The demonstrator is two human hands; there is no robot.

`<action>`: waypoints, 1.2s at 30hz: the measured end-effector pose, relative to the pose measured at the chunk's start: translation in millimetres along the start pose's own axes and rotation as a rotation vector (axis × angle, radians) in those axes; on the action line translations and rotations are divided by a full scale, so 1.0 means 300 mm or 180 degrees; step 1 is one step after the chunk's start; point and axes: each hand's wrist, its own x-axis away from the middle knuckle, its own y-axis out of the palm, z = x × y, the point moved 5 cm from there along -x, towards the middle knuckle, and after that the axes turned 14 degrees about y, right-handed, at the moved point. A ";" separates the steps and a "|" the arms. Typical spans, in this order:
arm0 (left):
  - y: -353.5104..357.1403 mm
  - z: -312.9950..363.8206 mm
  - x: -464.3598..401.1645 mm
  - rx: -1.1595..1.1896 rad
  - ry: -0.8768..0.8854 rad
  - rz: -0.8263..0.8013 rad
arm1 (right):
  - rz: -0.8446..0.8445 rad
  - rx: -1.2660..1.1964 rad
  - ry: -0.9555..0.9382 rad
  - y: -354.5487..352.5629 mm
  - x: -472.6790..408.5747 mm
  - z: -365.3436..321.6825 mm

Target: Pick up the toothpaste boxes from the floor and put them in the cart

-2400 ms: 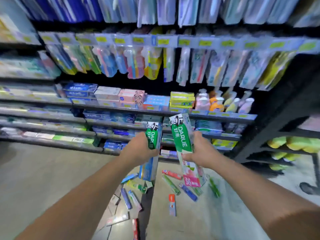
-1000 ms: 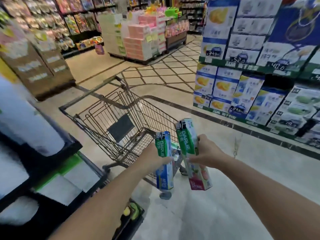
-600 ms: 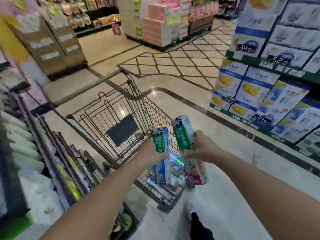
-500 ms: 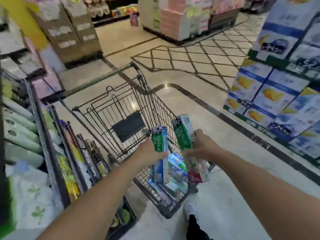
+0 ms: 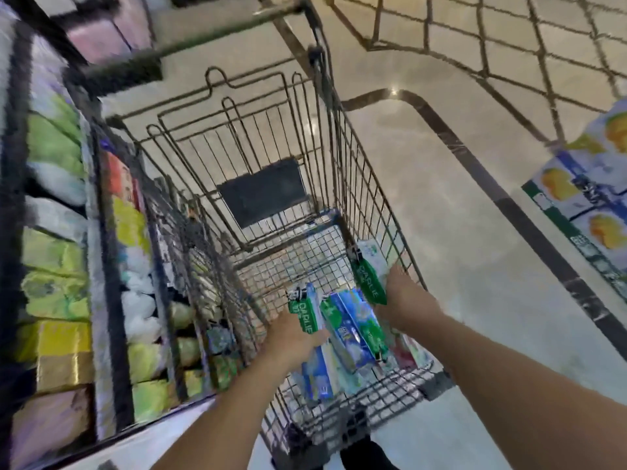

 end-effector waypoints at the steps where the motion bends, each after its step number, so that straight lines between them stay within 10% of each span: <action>1: 0.036 -0.030 -0.033 0.0103 -0.0076 0.0010 | -0.0007 0.0062 0.0044 0.042 -0.042 0.013; 23: 0.247 -0.171 -0.332 -0.0638 -0.0073 0.0224 | -0.0308 0.0751 0.0403 0.439 -0.379 0.103; 36: -0.136 0.023 -0.054 -0.0900 0.0512 -0.0129 | -0.0612 0.0722 -0.0747 -0.020 -0.053 -0.180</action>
